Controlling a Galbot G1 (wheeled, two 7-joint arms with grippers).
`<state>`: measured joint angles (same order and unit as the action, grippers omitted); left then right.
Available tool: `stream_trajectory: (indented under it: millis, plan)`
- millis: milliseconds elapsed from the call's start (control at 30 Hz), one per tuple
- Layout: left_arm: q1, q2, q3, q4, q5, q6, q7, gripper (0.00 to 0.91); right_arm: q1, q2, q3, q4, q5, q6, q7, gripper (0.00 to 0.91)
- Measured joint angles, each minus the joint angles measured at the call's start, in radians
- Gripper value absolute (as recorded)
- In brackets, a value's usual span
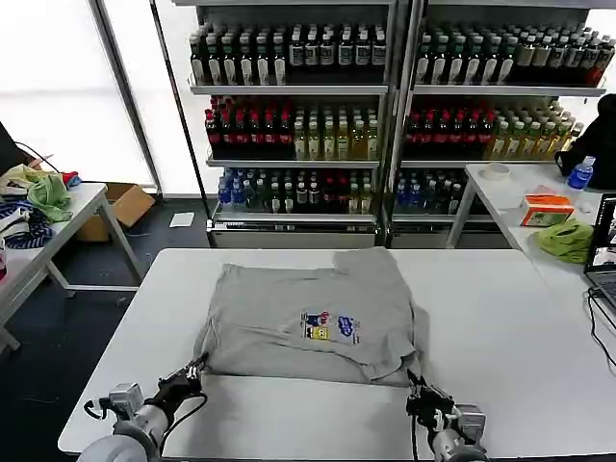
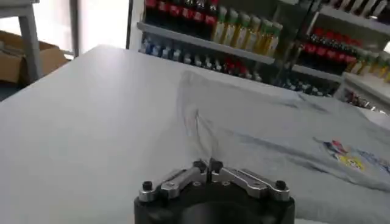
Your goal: Fold and organize the clothes.
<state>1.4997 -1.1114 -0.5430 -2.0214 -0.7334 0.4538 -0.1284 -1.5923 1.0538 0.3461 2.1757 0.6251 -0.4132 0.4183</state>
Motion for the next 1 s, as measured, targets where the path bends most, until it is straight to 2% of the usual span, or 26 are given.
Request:
stream_trajectory:
  millis: [467, 500, 533, 1000]
  plan:
    - [0.184, -0.059, -0.059, -0.136, 0.033, 0.018, -0.002, 0.000, -0.135, -0.052, 0.069, 0.041, -0.007, 0.022, -0.020, 0.000]
    - [0.196, -0.065, -0.063, -0.142, 0.035, 0.020, -0.002, 0.081, -0.137, -0.052, 0.070, 0.041, -0.007, 0.023, -0.019, 0.181]
    - [0.208, -0.071, -0.066, -0.148, 0.035, 0.022, 0.000, 0.907, -0.139, -0.052, 0.072, 0.042, -0.007, 0.023, -0.018, 0.907]
    - [0.285, -0.094, -0.115, -0.193, 0.043, 0.070, 0.008, 0.907, -0.170, -0.056, 0.127, 0.086, 0.001, 0.029, -0.046, 0.907]
